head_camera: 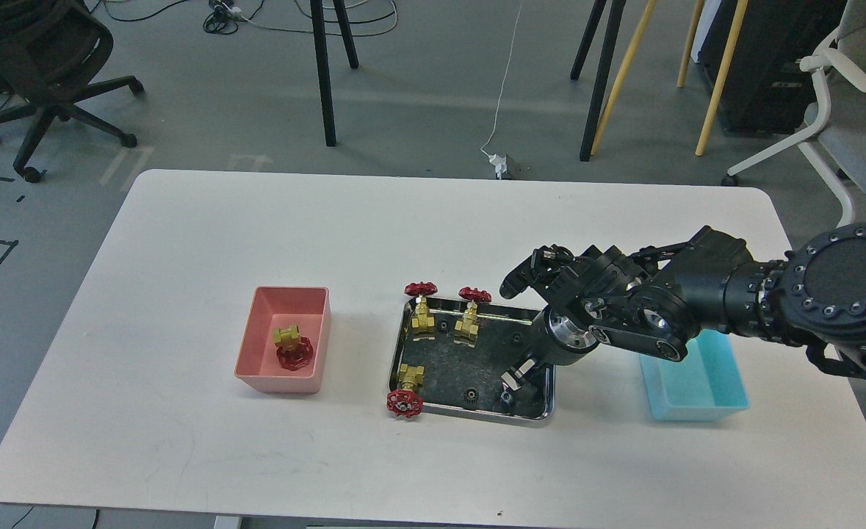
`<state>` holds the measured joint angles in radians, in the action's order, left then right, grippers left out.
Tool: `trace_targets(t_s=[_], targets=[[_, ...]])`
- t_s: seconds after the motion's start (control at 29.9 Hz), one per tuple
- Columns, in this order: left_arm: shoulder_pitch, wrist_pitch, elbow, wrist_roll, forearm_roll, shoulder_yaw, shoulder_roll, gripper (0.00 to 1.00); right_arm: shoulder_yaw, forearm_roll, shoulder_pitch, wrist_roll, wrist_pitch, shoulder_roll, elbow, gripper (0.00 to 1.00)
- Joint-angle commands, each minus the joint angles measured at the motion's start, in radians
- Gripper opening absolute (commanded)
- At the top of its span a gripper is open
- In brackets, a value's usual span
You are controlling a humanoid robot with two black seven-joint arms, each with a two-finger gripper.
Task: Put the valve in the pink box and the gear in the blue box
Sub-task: 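Lower the right gripper onto a black gear in the tray and grasp it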
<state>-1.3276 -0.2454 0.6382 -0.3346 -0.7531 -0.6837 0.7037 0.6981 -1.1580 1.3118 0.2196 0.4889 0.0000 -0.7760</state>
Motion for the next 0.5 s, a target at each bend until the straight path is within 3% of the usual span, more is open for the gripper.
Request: trace_targets(t_s=[0.0,0.27,0.47], targets=[[-0.001,0.0,0.0,0.0,0.0,0.0,0.0,0.97,0.0,0.001,0.017,0.0,0.0,0.0,-0.003,0.56],[-0.005,0.0,0.0,0.0,0.0,0.0,0.003,0.97,0.001,0.003,0.015,0.003,0.0,0.0,-0.005,0.55],[-0.007,-0.002,-0.014,-0.001,0.0,0.0,0.003,0.97,0.001,0.003,0.02,0.03,0.0,0.0,-0.009,0.57]])
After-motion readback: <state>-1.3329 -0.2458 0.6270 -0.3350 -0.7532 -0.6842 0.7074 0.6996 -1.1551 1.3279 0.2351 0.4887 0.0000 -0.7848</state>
